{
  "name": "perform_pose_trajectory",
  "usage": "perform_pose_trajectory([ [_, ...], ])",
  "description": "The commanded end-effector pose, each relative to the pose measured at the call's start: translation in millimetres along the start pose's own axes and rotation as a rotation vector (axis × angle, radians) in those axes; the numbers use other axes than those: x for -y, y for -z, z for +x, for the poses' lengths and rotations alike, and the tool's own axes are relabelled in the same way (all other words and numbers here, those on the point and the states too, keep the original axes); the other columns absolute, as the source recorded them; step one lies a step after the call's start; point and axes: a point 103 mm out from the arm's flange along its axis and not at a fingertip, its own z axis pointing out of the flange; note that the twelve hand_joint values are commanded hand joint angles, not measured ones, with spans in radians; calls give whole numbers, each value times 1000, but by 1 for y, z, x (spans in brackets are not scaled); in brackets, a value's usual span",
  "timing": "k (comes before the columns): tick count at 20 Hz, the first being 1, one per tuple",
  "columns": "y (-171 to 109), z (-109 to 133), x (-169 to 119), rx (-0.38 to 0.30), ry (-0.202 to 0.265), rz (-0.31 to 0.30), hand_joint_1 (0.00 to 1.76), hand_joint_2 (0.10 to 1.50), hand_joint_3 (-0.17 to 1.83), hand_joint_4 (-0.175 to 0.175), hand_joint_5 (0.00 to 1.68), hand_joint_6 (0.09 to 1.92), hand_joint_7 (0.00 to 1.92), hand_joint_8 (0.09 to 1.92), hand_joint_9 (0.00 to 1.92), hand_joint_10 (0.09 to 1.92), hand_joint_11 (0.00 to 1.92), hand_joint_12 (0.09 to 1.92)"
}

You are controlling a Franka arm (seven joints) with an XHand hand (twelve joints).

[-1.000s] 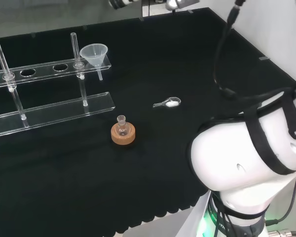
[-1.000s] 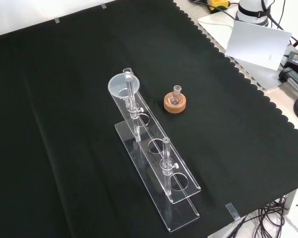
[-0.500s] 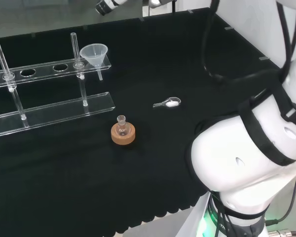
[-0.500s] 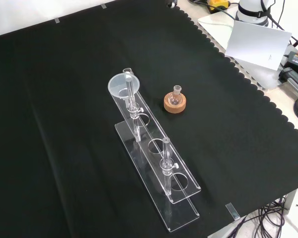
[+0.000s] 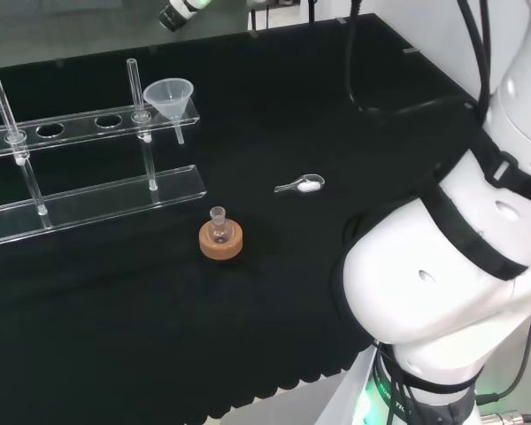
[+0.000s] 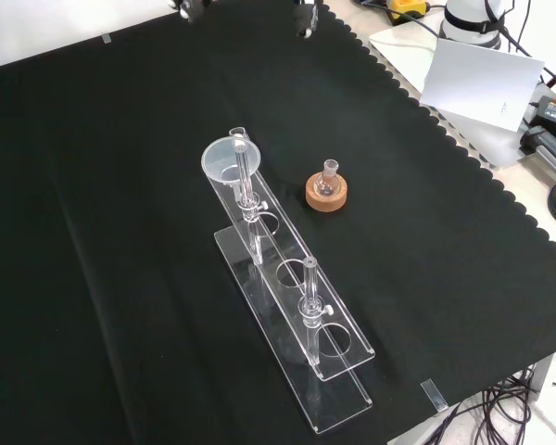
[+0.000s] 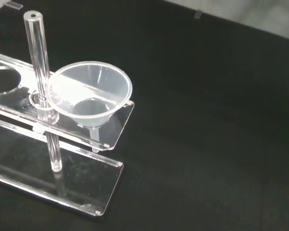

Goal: Pick up the funnel from the transparent funnel stand.

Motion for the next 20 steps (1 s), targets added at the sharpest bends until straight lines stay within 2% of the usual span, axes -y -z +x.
perform_pose_trajectory([
  [1,-7,12,-11,25,8,62,414,649,35,-21,0,87,53,87,0,87,0,620],
  [4,-10,16,-15,31,1,80,421,656,34,-24,0,87,118,87,2,87,0,635],
  [6,-10,18,-17,11,-11,68,423,660,31,-26,0,87,148,87,20,87,0,651],
  [8,-11,22,-20,23,-16,77,415,660,26,-16,91,87,288,165,169,109,0,908],
  [10,-13,25,-24,31,-16,90,411,663,16,-12,152,87,322,294,167,359,0,1121],
  [13,-18,29,-30,47,-12,128,423,672,10,-5,222,87,297,450,62,727,0,1228],
  [15,-20,31,-33,61,-12,142,438,678,11,2,284,87,299,498,37,810,0,1244],
  [18,-25,32,-39,67,-12,163,455,683,12,7,377,87,318,521,37,839,0,1247],
  [20,-27,34,-41,79,9,194,533,691,15,7,379,87,340,532,54,846,0,1246],
])
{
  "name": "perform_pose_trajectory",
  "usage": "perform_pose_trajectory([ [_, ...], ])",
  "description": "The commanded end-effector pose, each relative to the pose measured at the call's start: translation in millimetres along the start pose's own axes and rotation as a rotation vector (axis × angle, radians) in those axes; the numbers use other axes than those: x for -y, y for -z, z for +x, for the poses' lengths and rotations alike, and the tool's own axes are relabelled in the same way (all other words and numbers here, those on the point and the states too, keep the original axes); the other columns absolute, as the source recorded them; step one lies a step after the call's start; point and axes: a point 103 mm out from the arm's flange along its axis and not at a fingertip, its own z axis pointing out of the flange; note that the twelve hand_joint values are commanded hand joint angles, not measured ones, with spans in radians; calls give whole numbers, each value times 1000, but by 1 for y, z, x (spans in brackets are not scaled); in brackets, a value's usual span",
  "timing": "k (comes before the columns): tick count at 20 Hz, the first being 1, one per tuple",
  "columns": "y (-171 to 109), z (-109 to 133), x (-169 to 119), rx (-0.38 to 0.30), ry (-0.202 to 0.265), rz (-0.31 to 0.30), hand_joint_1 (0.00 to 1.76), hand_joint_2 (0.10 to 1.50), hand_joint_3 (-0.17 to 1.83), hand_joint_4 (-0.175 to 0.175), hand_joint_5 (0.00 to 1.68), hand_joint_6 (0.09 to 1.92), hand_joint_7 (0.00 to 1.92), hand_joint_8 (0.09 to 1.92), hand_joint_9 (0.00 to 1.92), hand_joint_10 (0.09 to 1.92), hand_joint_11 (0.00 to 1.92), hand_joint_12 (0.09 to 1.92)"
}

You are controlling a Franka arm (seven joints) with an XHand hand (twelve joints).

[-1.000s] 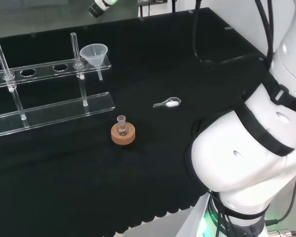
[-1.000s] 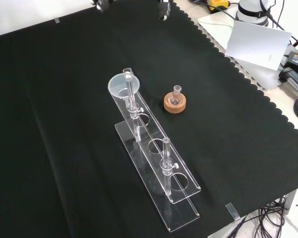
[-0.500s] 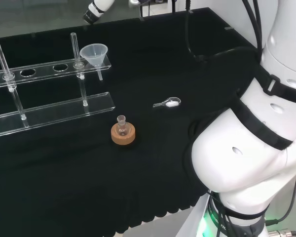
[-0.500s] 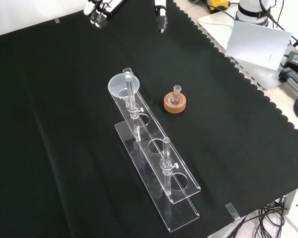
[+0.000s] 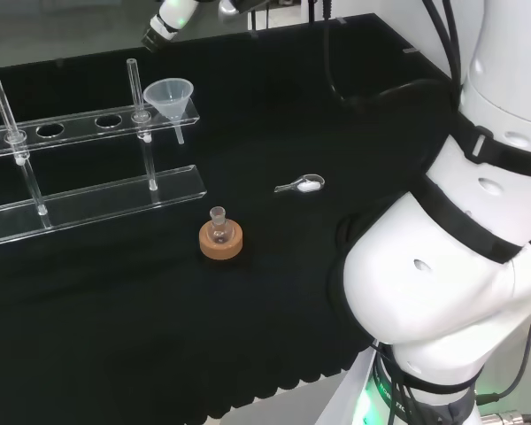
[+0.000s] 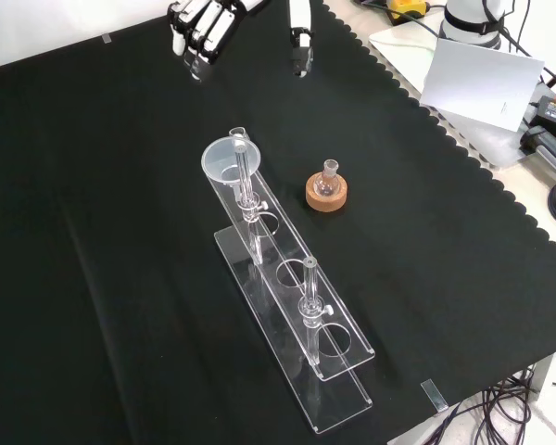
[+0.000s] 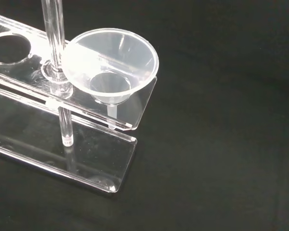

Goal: Pick up the funnel from the transparent funnel stand.

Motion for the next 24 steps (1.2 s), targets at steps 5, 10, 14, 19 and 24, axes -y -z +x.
perform_pose_trajectory([
  [5,-12,10,-21,91,23,106,729,688,15,-10,307,87,387,541,123,826,0,1264],
  [10,-15,15,-27,108,35,131,727,674,9,-32,195,87,331,536,94,820,0,1237],
  [14,-17,17,-31,123,41,149,704,662,4,-47,99,87,223,558,18,832,0,1134],
  [19,-22,14,-38,127,32,181,690,659,3,-54,114,87,221,578,13,838,0,1100],
  [24,-26,11,-43,134,20,204,691,668,7,-42,261,87,326,592,64,838,0,1073],
])
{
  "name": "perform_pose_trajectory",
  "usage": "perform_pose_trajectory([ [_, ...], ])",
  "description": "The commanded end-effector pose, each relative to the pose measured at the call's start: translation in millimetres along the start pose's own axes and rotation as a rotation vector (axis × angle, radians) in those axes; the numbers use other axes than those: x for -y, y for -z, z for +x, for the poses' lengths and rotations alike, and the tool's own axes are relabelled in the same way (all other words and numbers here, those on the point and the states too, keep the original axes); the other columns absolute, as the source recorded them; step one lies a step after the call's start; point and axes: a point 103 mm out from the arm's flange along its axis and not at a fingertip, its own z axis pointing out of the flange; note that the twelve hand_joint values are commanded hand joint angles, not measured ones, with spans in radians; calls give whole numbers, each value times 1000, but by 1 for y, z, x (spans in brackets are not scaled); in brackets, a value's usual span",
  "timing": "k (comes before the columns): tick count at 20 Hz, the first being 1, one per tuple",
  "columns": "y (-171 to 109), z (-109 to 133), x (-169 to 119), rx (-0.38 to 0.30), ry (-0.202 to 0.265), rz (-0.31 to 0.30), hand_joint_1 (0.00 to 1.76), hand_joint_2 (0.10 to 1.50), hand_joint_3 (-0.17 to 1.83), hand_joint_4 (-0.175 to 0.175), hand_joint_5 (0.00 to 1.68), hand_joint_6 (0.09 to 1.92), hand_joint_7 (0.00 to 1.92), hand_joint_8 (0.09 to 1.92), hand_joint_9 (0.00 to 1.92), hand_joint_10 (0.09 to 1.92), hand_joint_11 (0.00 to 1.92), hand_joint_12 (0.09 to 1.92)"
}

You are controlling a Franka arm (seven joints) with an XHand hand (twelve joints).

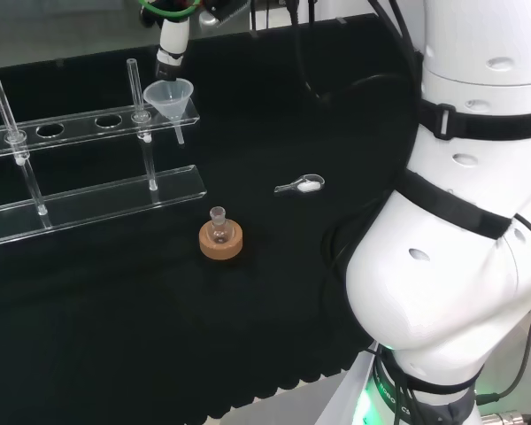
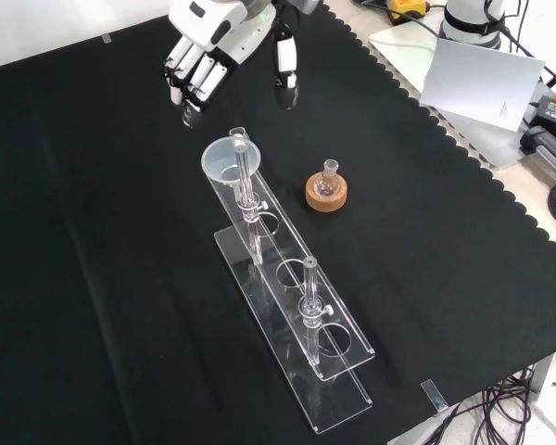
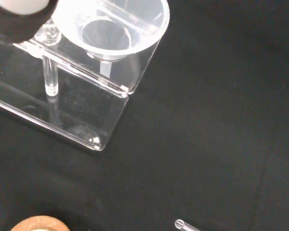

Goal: Pick up the funnel from the transparent funnel stand.

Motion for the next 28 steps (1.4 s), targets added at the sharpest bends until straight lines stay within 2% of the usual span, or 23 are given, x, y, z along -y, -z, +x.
perform_pose_trajectory([
  [1,-5,-3,-5,4,-12,28,692,669,8,-42,271,87,342,595,69,838,0,1071],
  [8,-10,3,-13,-11,-2,84,682,675,10,-51,242,87,343,583,71,830,0,1059],
  [12,-14,8,-18,-27,14,160,497,615,-12,-82,85,87,222,568,16,820,0,988],
  [16,-16,12,-21,-25,20,177,401,572,-23,-109,5,87,86,562,0,734,0,986],
  [23,-19,20,-27,-23,22,190,448,600,0,-110,0,87,1,600,0,631,0,966],
  [28,-23,24,-31,-24,6,167,471,612,5,-108,0,87,0,594,0,623,0,954],
])
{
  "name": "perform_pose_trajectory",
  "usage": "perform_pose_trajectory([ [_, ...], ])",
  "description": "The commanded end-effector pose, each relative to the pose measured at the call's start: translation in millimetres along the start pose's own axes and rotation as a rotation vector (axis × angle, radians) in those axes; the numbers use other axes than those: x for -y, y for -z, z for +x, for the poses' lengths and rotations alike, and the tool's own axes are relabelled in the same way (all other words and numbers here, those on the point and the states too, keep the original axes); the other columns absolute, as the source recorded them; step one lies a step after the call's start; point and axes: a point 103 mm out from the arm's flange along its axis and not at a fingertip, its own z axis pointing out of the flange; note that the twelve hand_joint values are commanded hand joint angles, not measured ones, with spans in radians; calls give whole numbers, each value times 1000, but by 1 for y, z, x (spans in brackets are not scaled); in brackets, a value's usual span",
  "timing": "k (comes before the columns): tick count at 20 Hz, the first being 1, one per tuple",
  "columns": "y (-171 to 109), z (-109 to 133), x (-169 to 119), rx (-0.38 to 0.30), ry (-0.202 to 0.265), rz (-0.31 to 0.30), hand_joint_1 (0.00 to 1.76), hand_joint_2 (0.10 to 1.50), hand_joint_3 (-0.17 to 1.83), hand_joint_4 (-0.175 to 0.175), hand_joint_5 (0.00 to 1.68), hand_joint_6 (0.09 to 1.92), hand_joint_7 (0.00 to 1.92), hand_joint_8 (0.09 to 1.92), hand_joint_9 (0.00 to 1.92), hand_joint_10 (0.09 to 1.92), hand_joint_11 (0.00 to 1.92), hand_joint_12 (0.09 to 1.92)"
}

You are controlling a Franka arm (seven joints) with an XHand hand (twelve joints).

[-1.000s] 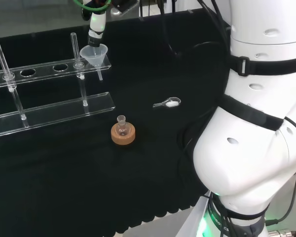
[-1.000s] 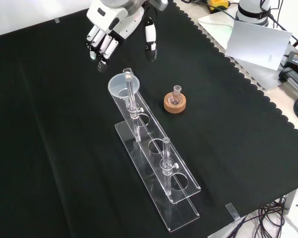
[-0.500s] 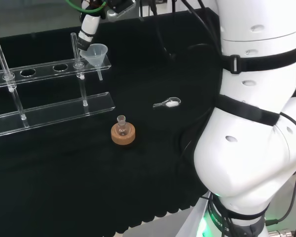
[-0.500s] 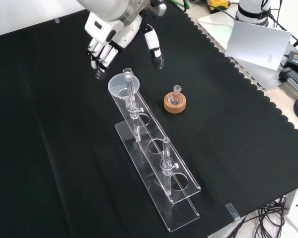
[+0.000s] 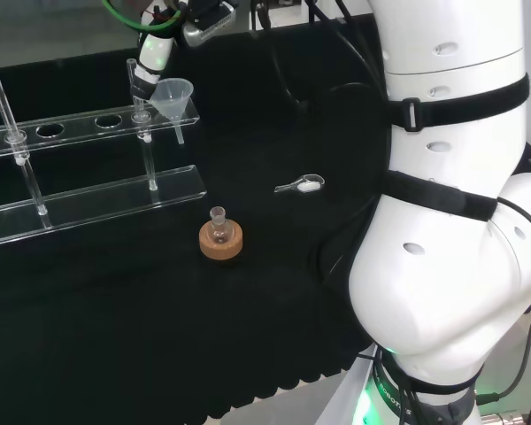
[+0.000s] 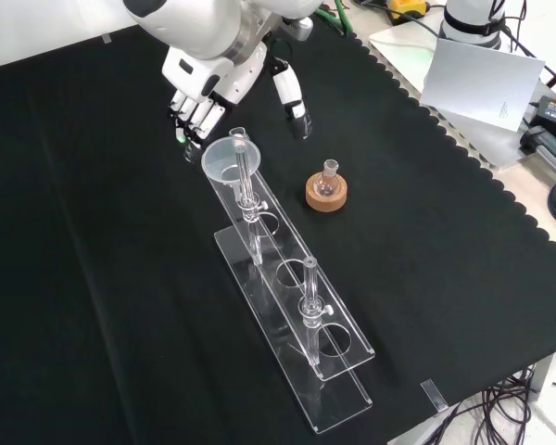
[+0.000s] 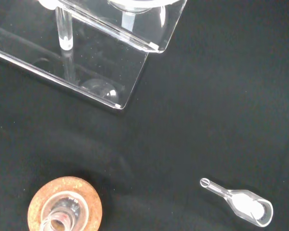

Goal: Pick up the funnel from the transparent funnel stand.

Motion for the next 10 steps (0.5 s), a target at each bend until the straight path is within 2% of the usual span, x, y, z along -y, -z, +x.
perform_pose_trajectory([
  [1,-3,4,-5,-1,-15,-19,478,615,6,-108,0,87,0,587,0,621,0,951],
  [10,-17,5,-18,1,-32,-2,521,633,11,-108,0,87,0,536,0,606,0,914],
])
